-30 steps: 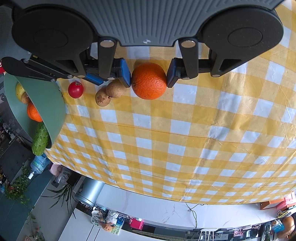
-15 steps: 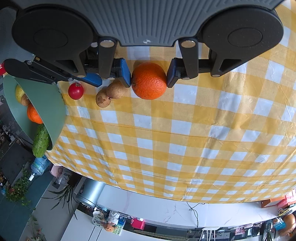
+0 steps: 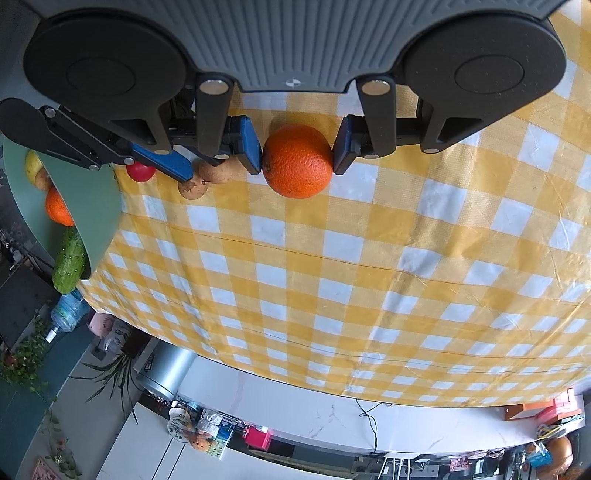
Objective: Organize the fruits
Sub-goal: 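Grasp the orange with the left tool while the right tool grasps the brown kiwi, then carry the orange and kiwi over the green colander with both tools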
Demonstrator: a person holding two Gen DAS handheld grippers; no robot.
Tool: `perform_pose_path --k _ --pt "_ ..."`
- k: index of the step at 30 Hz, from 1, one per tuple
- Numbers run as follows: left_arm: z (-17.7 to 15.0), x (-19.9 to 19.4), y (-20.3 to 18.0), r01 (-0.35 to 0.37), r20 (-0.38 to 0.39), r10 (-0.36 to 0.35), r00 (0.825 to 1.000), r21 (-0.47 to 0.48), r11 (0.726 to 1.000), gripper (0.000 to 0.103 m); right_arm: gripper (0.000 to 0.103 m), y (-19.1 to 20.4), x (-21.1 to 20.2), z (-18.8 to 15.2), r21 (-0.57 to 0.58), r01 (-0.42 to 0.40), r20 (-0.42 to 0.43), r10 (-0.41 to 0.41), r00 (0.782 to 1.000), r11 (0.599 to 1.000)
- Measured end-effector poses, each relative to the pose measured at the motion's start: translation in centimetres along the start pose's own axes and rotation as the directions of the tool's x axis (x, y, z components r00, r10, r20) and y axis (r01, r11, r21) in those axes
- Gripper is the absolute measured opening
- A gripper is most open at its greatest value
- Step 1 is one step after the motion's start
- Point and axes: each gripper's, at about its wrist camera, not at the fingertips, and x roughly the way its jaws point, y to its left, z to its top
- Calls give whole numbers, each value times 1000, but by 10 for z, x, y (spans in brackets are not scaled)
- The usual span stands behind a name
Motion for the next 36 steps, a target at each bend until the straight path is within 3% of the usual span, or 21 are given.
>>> perform_pose_path --k 13,19,22,36 --pt "0 1 1 -2 -3 2 1000 -10 1000 47 21 16 8 -2 -123 60 6 -60 998 991" --pt "0 1 1 -3 -3 3 1000 -8 1000 47 27 17 11 -4 -120 46 -18 -48 999 992" --pt "0 1 1 -3 -3 3 1000 -9 1000 47 22 14 11 -3 -103 44 -21 -46 999 994" --pt "1 -7 -4 22 16 -21 1000 -17 1000 47 22 7 -6 0 -61 48 44 -45 998 997"
